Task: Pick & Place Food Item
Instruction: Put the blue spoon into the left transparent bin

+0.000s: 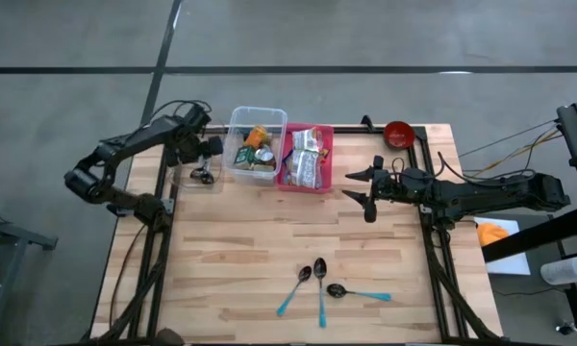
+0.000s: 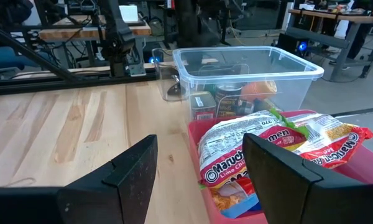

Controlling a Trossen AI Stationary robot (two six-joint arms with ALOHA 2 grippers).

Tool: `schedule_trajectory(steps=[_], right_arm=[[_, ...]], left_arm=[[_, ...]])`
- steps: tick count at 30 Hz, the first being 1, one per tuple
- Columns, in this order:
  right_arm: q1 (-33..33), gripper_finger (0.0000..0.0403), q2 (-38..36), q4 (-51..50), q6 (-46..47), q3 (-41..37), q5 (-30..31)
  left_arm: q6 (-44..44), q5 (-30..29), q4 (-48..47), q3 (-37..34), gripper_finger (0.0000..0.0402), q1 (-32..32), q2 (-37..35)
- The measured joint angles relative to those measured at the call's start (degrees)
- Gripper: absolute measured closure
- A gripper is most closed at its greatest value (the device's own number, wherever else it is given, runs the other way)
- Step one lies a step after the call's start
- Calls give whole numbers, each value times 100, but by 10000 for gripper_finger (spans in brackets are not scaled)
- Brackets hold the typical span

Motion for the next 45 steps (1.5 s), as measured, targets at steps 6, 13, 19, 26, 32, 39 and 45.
schedule_trajectory(steps=[6, 13, 19, 26, 32, 39, 45], right_arm=[[-1, 168, -1, -1, -6, 1, 2], [1, 168, -1, -2, -2, -1, 0], [1, 168, -2, 1, 1, -1, 2], [-1, 168, -1, 1, -5, -2, 1], [-1, 168, -2, 1, 4, 0, 0], [0, 168, -1, -2, 0, -1, 2], [-1, 168, 0, -2, -5, -2, 0]], left_arm=[[131, 16, 14, 0, 246, -8, -1032], [794, 137, 21, 0, 246, -254, -2280], [807, 18, 15, -36, 246, -1212, -2921], [-90, -697, 151, -37, 246, -3234, -2864], [-838, -1522, 745, -37, 246, -5373, -2145], [-1259, -1917, 1457, 25, 246, -6765, -1115], [-1346, -1850, 2005, 44, 246, -7056, -345]])
